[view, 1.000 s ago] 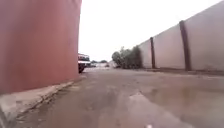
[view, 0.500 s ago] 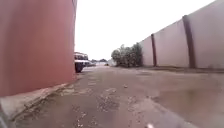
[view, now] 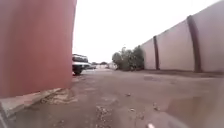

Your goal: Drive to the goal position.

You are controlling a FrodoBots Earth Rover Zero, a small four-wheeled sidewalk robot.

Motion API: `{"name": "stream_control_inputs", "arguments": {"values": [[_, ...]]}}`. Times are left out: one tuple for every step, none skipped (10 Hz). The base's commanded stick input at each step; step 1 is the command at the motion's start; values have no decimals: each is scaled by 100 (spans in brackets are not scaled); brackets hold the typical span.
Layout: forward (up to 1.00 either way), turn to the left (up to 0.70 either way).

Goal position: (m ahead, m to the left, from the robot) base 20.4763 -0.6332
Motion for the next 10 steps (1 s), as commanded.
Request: {"name": "stream_control_inputs", "arguments": {"values": [[85, 0], [85, 0], [85, 0], [85, 0], [85, 0], [85, 0], [85, 0], [85, 0], [85, 0], [85, 0]]}}
